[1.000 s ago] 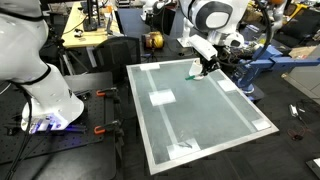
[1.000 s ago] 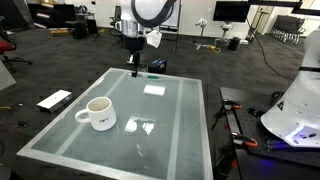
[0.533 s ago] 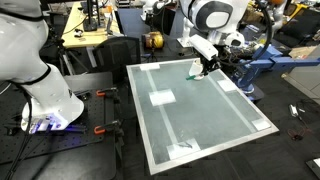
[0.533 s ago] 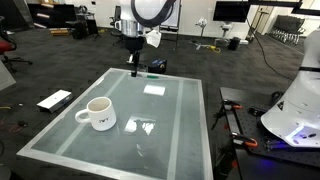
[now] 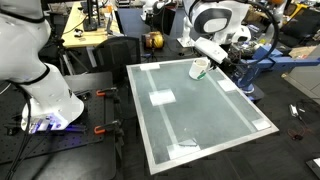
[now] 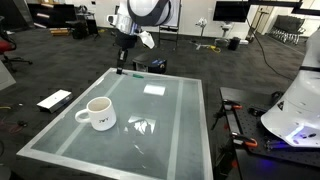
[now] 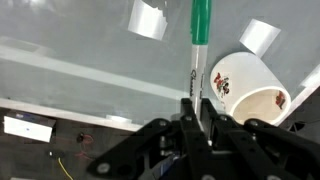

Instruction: Put the marker in the cup

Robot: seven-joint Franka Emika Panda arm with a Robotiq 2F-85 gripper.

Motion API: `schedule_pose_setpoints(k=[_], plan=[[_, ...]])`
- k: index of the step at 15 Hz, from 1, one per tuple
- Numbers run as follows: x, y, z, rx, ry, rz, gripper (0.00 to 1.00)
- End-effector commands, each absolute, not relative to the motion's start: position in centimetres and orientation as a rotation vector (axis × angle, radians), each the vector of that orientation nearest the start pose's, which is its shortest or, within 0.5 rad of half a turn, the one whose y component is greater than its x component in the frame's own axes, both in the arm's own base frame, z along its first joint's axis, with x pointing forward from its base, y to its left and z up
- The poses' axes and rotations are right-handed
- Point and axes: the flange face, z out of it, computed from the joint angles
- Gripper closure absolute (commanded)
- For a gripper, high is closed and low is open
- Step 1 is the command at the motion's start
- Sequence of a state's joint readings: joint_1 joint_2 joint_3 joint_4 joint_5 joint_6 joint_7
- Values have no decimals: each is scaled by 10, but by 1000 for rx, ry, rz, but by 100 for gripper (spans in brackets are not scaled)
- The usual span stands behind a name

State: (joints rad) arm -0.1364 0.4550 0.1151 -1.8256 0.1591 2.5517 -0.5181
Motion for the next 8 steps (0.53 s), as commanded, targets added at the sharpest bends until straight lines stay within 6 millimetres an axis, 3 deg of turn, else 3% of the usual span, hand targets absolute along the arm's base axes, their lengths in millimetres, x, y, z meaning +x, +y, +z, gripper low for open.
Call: schedule_pose_setpoints(k=[1,8], plan=[[691,-21,321,-2840,-717,-630,97],[713,-6,329,-2496,-1074,-842,97]])
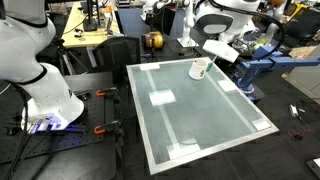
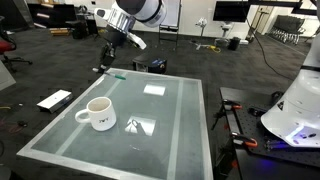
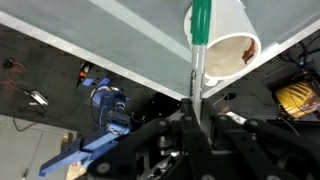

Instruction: Put the marker in the cup

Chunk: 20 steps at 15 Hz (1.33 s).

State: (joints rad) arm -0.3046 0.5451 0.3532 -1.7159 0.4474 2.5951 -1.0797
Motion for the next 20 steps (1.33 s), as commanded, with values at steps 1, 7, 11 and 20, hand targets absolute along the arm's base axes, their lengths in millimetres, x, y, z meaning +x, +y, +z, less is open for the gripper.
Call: schedule_pose_setpoints(k=[1,7,11,20], plan=[[716,-4,328,-2441,-1117,-869,97],[722,10,326,-2099,-1334,-976,97],[723,16,323,-1852,-1426,-1027,97],[736,33,288,-1737,-1517,-1029,97]])
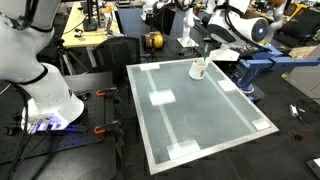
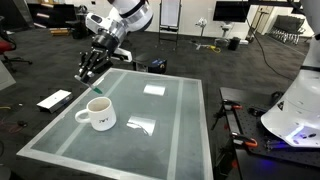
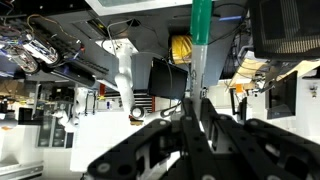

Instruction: Put the marker in the cup

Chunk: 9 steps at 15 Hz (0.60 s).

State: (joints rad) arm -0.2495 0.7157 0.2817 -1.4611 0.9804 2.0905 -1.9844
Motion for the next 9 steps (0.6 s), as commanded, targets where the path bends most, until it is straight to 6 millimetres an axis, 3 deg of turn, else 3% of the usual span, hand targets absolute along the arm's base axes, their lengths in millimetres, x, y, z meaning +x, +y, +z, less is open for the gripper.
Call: schedule_pose_setpoints(k=[1,9], plan=[[738,36,284,-1730,-1519,-1028,97],[742,42,263,-1715,-1503,-1022,97]])
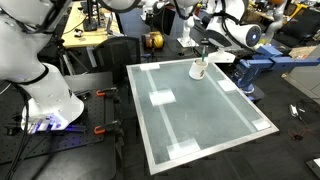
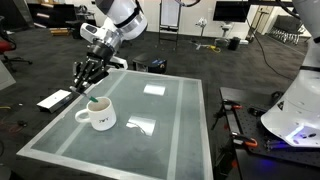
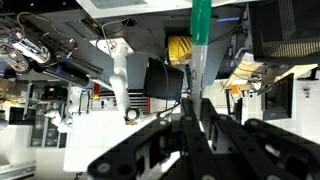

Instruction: Put the marker in the cup

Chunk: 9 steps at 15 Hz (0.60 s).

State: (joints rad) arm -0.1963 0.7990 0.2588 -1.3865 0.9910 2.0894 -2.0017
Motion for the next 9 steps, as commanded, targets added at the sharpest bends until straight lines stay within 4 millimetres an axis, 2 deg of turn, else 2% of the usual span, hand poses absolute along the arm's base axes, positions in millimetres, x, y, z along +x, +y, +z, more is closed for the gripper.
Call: schedule_pose_setpoints(k=[1,3,4,6,9], plan=[[742,41,260,-1716,-1496,-1020,97],[740,42,255,-1714,-1495,-1009,97],[739,43,253,-1722,-1495,-1002,62],[739,43,251,-1723,-1492,-1000,54],[738,41,251,-1723,-1493,-1003,32]])
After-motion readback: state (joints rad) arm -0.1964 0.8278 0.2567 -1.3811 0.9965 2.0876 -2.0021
